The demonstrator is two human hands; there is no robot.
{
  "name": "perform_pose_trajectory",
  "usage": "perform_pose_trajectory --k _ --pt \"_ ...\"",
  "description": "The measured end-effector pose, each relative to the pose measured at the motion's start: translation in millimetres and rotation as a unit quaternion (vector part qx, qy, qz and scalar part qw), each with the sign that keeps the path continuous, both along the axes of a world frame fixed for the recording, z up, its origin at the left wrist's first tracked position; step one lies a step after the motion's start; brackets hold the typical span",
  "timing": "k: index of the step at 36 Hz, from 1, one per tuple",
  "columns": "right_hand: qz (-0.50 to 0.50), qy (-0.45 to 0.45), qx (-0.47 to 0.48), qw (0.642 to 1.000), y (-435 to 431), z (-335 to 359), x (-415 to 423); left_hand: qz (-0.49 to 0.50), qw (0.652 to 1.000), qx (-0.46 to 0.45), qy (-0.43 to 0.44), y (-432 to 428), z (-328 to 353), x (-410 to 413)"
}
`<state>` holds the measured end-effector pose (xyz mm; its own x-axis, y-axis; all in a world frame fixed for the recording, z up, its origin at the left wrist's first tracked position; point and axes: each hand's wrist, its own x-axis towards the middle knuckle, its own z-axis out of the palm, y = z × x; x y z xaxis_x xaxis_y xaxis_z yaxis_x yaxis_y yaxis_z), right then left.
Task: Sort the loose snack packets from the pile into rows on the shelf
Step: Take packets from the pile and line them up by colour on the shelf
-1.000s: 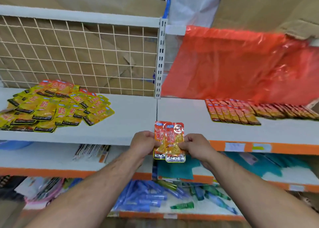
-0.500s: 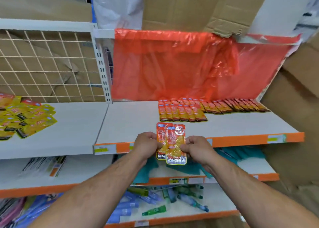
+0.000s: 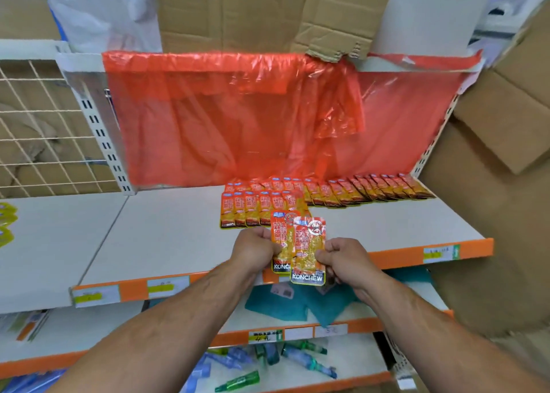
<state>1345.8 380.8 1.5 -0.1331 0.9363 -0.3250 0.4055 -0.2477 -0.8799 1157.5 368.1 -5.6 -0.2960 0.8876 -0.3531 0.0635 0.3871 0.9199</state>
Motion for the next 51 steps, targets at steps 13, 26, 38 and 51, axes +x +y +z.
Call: perform_pose_trajectory --k 13,26,38,51 --pt "-0.058 -0.033 0.019 0.998 93 -5 21 -0.048 0.996 0.010 0.071 106 -8 20" --pt "-0.007 -0.029 0.000 1.000 162 -17 48 0.014 0.979 -0.018 0.201 166 -21 49" --pt "0.101 -0.013 -0.009 0.995 210 -29 65 0.025 0.926 -0.046 0.373 170 -21 69" --pt "0.142 -0.005 -0.025 0.990 224 -35 69 0.021 0.888 -0.062 0.455 169 -18 78"
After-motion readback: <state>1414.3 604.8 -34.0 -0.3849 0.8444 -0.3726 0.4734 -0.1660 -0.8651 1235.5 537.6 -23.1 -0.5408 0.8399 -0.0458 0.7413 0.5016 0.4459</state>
